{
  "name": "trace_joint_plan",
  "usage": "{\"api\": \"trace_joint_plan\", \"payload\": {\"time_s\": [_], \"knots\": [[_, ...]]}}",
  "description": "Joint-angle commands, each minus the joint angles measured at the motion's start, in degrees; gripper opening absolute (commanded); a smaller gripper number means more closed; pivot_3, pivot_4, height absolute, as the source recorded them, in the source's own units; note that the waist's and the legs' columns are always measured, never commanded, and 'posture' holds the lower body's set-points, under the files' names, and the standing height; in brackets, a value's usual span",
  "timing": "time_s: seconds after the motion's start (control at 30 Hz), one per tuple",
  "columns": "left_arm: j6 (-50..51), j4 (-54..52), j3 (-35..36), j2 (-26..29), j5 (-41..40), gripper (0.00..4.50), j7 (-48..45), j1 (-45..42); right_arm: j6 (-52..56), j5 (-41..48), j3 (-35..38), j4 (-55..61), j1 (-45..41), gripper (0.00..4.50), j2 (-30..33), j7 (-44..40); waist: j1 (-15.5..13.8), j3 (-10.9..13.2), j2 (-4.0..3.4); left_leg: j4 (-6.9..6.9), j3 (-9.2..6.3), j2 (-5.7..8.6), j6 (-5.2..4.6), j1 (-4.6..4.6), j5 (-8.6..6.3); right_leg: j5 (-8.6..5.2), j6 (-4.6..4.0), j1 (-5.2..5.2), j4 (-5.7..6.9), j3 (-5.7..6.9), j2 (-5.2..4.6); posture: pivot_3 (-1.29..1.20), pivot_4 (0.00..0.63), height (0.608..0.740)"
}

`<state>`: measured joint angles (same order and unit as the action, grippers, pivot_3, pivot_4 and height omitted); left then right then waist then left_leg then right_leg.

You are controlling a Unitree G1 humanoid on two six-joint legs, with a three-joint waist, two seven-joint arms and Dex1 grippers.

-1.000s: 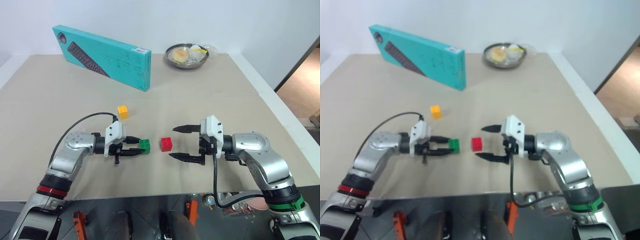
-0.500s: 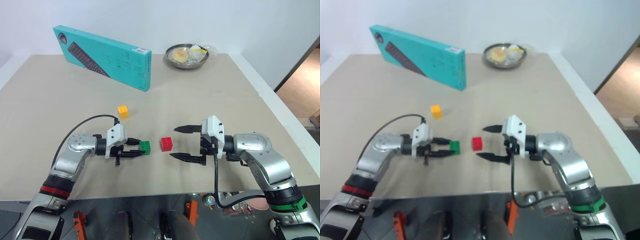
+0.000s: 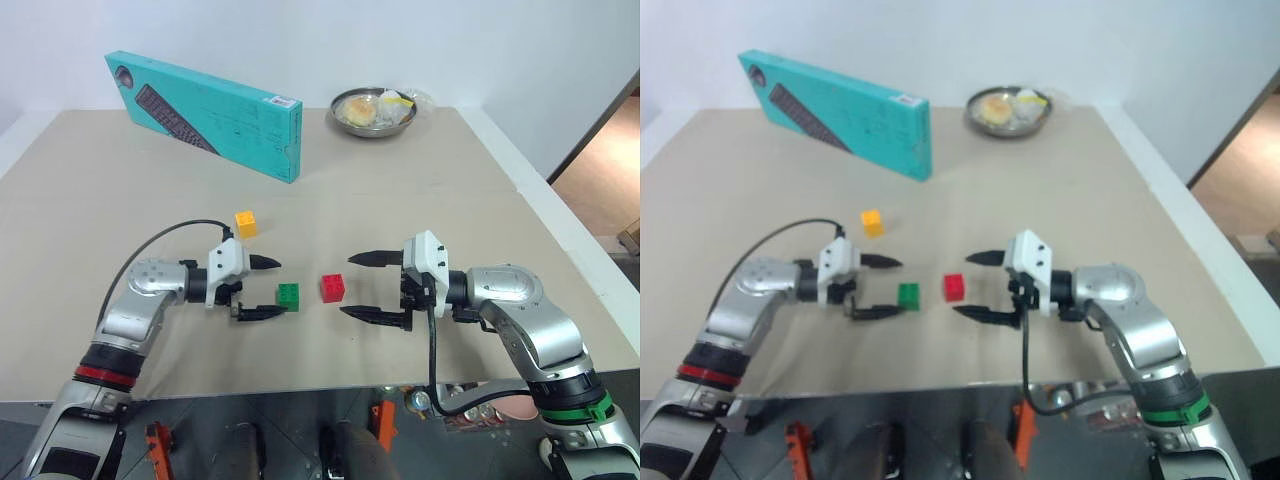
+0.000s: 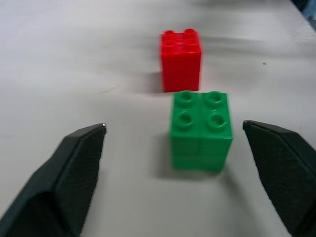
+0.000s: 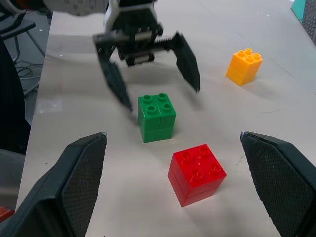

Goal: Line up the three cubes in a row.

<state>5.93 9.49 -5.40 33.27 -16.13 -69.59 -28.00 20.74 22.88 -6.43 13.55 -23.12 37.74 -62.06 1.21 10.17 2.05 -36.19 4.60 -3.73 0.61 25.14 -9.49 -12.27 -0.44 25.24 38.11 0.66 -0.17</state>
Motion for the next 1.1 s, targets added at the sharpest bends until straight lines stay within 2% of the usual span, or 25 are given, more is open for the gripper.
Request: {"api": "trace_joint_plan", "payload": {"time_s": [0.03, 0.2, 0.33, 0.5, 0.67, 0.87, 1.1], "knots": [[5.48, -6.29, 5.53, 1.33, -4.22, 4.45, 4.22, 1.85, -0.49, 0.53, 1.29, 1.64, -1.05, 4.5, 0.15, 0.33, -0.01, 0.0, 0.0, 0.0, 0.0, -0.01, 0.0, 0.0, 0.0, 0.0, 0.0, 0.0, 0.0, -0.01, 0.0, 0.0, 0.15, 0.74], [10.34, -8.44, 12.86, -1.2, -6.6, 4.45, 16.42, 3.53, -0.7, 0.43, 1.15, 1.24, -1.42, 4.5, -0.24, 0.61, -0.04, 0.0, 0.0, -0.04, -0.01, 0.0, 0.0, -0.02, 0.0, 0.02, 0.03, -0.04, 0.0, 0.01, -0.04, 0.0, 0.15, 0.74], [8.13, -6.2, 12.97, -0.61, -4.52, 4.45, 17.93, 3.6, -0.96, 0.26, 0.85, 0.72, -1.87, 4.5, -0.44, 0.6, -0.06, 0.0, 0.01, -0.1, 0.0, 0.02, -0.01, -0.03, 0.01, 0.06, 0.07, -0.06, 0.01, 0.0, -0.05, 0.0, 0.15, 0.74], [-0.52, 8.01, 12.08, 0.12, 3.0, 4.45, 22.9, -4.1, -1.41, -0.1, 0.55, -0.16, -2.65, 4.5, -0.69, 0.43, -0.18, 0.0, 0.02, -0.11, 0.01, 0.04, -0.02, -0.03, 0.02, 0.11, 0.04, -0.06, 0.01, 0.0, -0.03, 0.0, 0.15, 0.74], [-2.75, 16.77, 11.2, -3.84, 7.01, 4.45, 30.92, -10.68, -1.82, -0.27, 0.73, -0.34, -2.55, 4.5, -0.64, 0.78, -0.29, 0.0, 0.02, -0.12, 0.04, 0.07, -0.04, 0.01, 0.02, 0.13, 0.09, -0.06, 0.0, 0.0, -0.07, 0.0, 0.15, 0.74], [-3.85, 20.38, 9.8, -8.71, 7.82, 4.45, 33.26, -12.72, -1.75, -0.42, 1.09, 0.41, -1.44, 4.5, -0.22, 1.3, -0.25, 0.01, 0.04, -0.12, 0.23, 0.13, -0.11, 0.02, -0.03, 0.12, 0.27, -0.03, -0.01, -0.03, -0.13, 0.0, 0.15, 0.74], [-3.21, 21.91, 9.76, -10.71, 7.02, 4.45, 33.31, -13.84, -1.67, -0.5, 1.31, 0.55, -1.12, 4.5, 0.07, 1.46, -0.17, 0.01, 0.04, -0.12, 0.25, 0.07, -0.11, -0.02, -0.02, 0.16, 0.19, -0.04, 0.01, -0.03, -0.03, 0.0, 0.15, 0.74]]}}
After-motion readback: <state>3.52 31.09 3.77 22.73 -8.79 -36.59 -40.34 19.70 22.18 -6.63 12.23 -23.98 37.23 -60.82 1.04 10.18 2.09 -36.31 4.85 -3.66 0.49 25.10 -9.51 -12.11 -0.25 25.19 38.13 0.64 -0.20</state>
